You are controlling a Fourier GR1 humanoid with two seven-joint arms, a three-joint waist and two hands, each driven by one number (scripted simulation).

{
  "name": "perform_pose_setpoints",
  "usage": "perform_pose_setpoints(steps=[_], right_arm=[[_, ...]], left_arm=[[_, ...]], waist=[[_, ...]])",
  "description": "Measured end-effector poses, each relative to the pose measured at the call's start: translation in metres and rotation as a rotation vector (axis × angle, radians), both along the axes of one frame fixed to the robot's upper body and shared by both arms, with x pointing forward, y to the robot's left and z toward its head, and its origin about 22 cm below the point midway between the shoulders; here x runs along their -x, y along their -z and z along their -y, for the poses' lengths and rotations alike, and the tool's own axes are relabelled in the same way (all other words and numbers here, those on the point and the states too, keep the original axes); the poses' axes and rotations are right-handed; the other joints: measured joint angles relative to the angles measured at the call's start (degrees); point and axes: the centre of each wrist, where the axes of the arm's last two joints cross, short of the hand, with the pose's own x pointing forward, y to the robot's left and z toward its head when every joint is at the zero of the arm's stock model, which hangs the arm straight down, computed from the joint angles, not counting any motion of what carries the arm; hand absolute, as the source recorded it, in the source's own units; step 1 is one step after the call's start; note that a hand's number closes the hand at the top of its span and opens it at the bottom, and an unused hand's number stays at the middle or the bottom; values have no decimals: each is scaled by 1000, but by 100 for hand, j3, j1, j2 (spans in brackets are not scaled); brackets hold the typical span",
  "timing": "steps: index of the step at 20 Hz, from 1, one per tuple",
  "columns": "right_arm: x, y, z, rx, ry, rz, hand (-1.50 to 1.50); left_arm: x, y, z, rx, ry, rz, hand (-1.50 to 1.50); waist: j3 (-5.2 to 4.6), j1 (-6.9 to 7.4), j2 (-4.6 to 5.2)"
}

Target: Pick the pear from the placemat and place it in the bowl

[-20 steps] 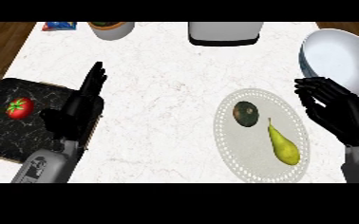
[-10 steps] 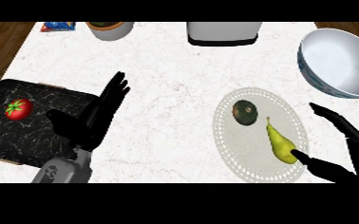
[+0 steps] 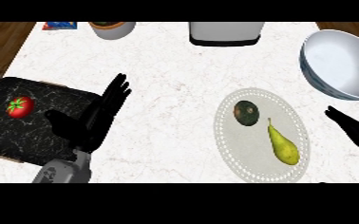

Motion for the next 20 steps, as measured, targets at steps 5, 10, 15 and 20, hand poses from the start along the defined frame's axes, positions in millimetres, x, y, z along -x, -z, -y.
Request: perform_pose_setpoints(steps=[5,10,15,20], right_arm=[[-1,-23,-31,105,66,-170,-150],[-17,-30,-60,136,127,-316,-150],[-35,-29,-78,185,196,-423,-150],[-50,-19,-81,231,231,-504,-150]], left_arm=[[1,-3,8,4,17,1,0],[-3,3,10,4,22,7,0],[-5,-2,15,1,12,7,0],[-5,-1,20,6,13,2,0]], waist=[[8,101,20],[17,156,38],[24,147,33],[27,115,28]])
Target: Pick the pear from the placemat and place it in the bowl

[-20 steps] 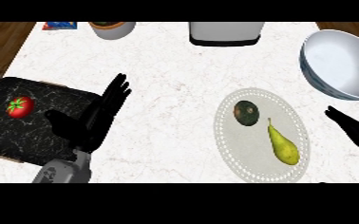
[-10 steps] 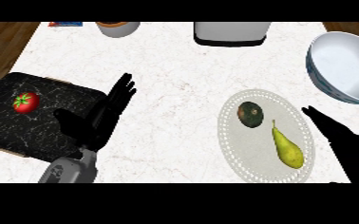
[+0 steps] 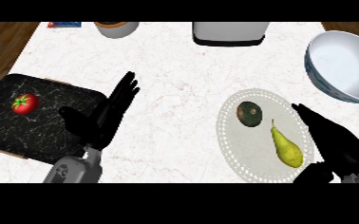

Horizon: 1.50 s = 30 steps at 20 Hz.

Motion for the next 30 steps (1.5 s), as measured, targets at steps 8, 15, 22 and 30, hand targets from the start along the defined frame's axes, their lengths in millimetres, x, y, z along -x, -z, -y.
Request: perform_pose_setpoints(steps=[8,15,22,30], right_arm=[[-3,28,-6,27,-4,-86,-150],[-8,47,-9,50,-10,-90,-150],[-13,62,-10,57,5,-81,-150],[-24,81,-3,58,18,-64,-150]], left_arm=[[-1,-7,-5,-3,0,-1,0],[3,1,-10,-4,-2,-4,0],[3,-7,-13,-1,-1,-6,0],[1,-10,-9,-3,-5,3,0]], waist=[[3,-25,-5],[3,-31,-6],[3,-31,-6],[3,-29,-5]])
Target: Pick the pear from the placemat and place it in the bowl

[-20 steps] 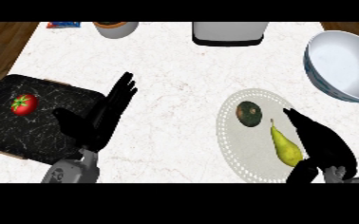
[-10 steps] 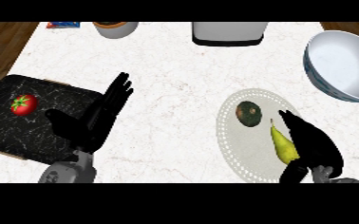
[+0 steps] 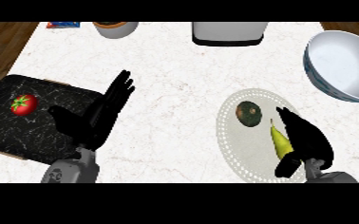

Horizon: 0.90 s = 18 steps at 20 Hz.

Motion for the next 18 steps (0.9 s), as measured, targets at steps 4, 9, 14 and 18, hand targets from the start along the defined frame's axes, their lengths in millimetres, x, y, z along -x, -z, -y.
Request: perform_pose_setpoints(steps=[4,9,14,18], right_arm=[[7,15,6,-5,10,1,-150],[6,23,7,-7,4,7,150],[3,32,8,-35,-48,62,150],[2,35,14,-34,-83,89,150]], left_arm=[[4,3,-4,1,-1,-3,0],[4,-1,5,5,2,0,0],[-3,4,4,0,-1,-4,0],[0,1,0,3,2,-1,0]], waist=[[1,-3,-1],[1,-2,0],[-14,-4,-9],[-24,-1,-17]])
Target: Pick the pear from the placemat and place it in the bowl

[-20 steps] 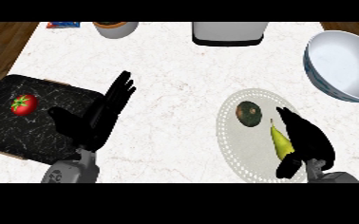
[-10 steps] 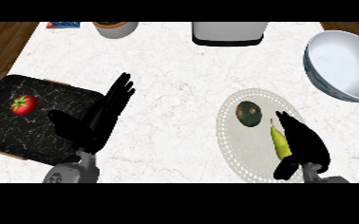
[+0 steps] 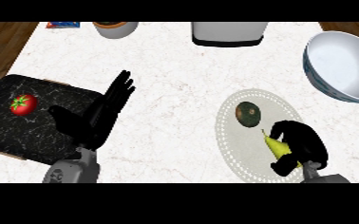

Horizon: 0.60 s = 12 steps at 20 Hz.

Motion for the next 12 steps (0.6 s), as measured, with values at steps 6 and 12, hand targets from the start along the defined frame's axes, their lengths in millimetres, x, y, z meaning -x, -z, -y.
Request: perform_pose_setpoints(steps=[6,12], right_arm=[[-10,3,-4,19,-43,19,150],[-12,2,-6,49,-118,42,150]], left_arm=[[0,4,-4,-5,6,-6,0],[-2,5,0,-4,4,-4,0]], waist=[[-16,1,-8],[-8,-3,-3]])
